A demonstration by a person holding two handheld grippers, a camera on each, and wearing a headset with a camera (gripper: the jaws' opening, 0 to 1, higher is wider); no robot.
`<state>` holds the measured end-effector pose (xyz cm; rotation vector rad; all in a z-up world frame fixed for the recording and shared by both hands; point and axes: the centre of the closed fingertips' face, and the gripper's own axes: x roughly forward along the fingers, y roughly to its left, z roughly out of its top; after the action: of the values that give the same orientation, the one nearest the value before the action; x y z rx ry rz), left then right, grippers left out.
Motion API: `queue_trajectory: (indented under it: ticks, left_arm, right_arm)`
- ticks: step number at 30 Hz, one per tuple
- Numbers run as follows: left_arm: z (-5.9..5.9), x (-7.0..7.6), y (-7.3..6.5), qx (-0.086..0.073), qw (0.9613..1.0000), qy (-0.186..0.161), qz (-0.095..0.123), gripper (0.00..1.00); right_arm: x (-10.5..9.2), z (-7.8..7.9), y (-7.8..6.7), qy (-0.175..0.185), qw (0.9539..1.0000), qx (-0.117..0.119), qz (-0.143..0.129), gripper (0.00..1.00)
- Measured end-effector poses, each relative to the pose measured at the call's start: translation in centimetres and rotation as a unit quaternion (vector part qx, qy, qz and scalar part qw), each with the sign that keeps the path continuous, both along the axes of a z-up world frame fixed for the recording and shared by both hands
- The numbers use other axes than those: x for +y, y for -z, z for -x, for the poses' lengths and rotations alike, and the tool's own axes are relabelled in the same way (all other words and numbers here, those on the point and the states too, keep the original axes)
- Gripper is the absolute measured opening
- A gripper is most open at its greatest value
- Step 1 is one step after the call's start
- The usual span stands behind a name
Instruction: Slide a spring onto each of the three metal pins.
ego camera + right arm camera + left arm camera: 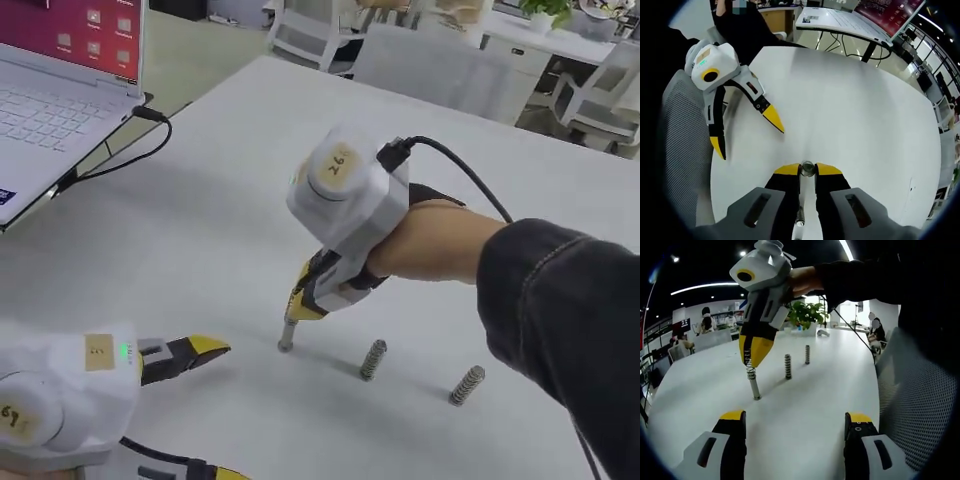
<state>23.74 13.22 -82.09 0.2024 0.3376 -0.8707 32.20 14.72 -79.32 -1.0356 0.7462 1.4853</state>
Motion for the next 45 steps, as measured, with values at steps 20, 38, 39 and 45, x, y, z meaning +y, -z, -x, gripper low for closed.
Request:
queue_trajectory:
  ticks: [20, 38, 39, 45]
  left_arm:
    - [-0.3, 0.3, 0.3, 0.007, 1.0000, -0.005, 0.005, 0.75]
    - [-0.5, 0.2, 0.3, 0.010, 0.9999, -0.004, 0.006, 0.74]
    - [-0.5, 0.1, 0.3, 0.011, 0.9999, -0.004, 0.006, 0.74]
    - [-0.4, 0.1, 0.4, 0.014, 0.9999, -0.004, 0.006, 0.74]
  right_arm:
    - [-0.2, 0.7, 3.8, -0.007, 0.9993, 0.021, 0.029, 0.09]
    - [-0.3, 0.4, 3.9, 0.001, 0.9997, 0.014, 0.020, 0.16]
    - [-0.3, 0.4, 3.9, 0.003, 0.9997, 0.014, 0.019, 0.17]
    - [-0.9, 0.2, 3.6, 0.012, 0.9997, 0.013, 0.016, 0.21]
